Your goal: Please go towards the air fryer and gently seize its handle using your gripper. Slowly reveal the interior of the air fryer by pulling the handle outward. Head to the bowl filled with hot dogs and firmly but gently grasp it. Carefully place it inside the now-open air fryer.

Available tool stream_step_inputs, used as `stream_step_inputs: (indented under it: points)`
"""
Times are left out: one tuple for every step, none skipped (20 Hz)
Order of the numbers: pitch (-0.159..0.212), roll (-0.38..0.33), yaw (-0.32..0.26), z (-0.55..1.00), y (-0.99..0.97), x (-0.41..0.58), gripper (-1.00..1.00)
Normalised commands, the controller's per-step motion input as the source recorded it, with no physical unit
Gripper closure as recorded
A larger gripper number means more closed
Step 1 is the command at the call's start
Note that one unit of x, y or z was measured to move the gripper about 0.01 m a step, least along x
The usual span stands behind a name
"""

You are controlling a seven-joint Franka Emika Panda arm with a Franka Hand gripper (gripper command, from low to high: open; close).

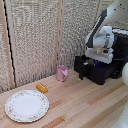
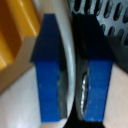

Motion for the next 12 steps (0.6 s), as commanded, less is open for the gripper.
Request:
stream_step_inputs:
  points:
    - [0.195,-0.043,0.000,0.62,0.00,0.000,-1.00]
    - [0.165,-0.032,0.000,0.69,0.00,0.000,-1.00]
    - [0.147,-0.013,0.013,0.70,0.00,0.000,-1.00]
    - [0.119,-0.016,0.000,0.77,-0.01,0.000,-1.00]
    - [0.087,-0.031,0.000,0.83,-0.03,0.000,-1.00]
    - [0.074,-0.035,-0.011,0.87,-0.04,0.000,-1.00]
    - [0.081,-0.069,-0.006,0.87,0.00,0.020,-1.00]
    - [0.091,-0.128,-0.071,0.76,0.00,0.097,-1.00]
    - [0.112,-0.051,-0.063,0.69,-0.01,0.089,-1.00]
    - [0.045,-0.036,-0.064,0.65,0.00,0.134,-1.00]
    - [0.034,0.000,-0.071,0.63,0.00,0.163,-1.00]
    - [0.042,0.000,-0.065,0.50,0.00,0.217,-1.00]
